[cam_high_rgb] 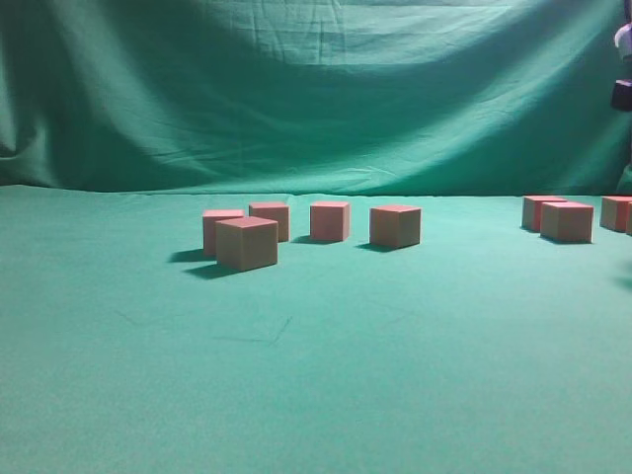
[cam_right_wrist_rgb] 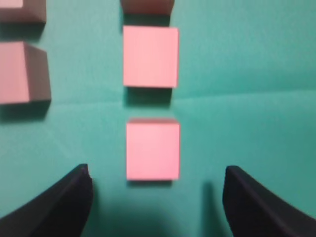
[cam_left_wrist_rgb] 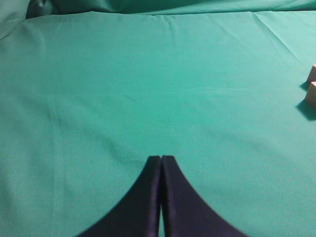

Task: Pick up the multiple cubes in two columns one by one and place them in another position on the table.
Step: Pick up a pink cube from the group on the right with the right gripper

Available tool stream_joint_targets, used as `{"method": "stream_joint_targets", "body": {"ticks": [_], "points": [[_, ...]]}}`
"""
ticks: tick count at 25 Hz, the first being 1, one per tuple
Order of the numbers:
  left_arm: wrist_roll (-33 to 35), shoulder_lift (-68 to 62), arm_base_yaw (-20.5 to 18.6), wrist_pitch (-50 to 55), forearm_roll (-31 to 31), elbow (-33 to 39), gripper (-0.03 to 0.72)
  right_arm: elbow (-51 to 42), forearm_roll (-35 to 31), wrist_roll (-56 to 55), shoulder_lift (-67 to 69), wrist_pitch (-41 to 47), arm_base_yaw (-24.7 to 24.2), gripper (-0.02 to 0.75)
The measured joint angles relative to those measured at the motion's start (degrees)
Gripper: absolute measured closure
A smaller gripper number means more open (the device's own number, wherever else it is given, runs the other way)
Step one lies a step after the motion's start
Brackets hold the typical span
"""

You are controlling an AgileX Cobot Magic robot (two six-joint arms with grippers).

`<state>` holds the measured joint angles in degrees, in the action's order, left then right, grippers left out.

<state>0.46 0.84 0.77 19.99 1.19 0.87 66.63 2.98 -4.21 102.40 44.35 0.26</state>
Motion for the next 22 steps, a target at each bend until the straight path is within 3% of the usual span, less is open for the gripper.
{"method": "stream_joint_targets", "body": {"ticks": [11, 16, 22], "points": [[0.0, 0.0, 0.0, 0.0, 0.0, 0.0, 0.688, 0.0, 0.0, 0.4, 5.8, -4.4, 0.0, 0.204], [0.0, 0.0, 0.0, 0.0, 0.0, 0.0, 0.688, 0.0, -0.1, 0.4, 6.1, -4.4, 0.0, 0.475], [0.0, 0.0, 0.0, 0.0, 0.0, 0.0, 0.688, 0.4, -0.1, 0.4, 5.1, -0.9, 0.0, 0.482]]}}
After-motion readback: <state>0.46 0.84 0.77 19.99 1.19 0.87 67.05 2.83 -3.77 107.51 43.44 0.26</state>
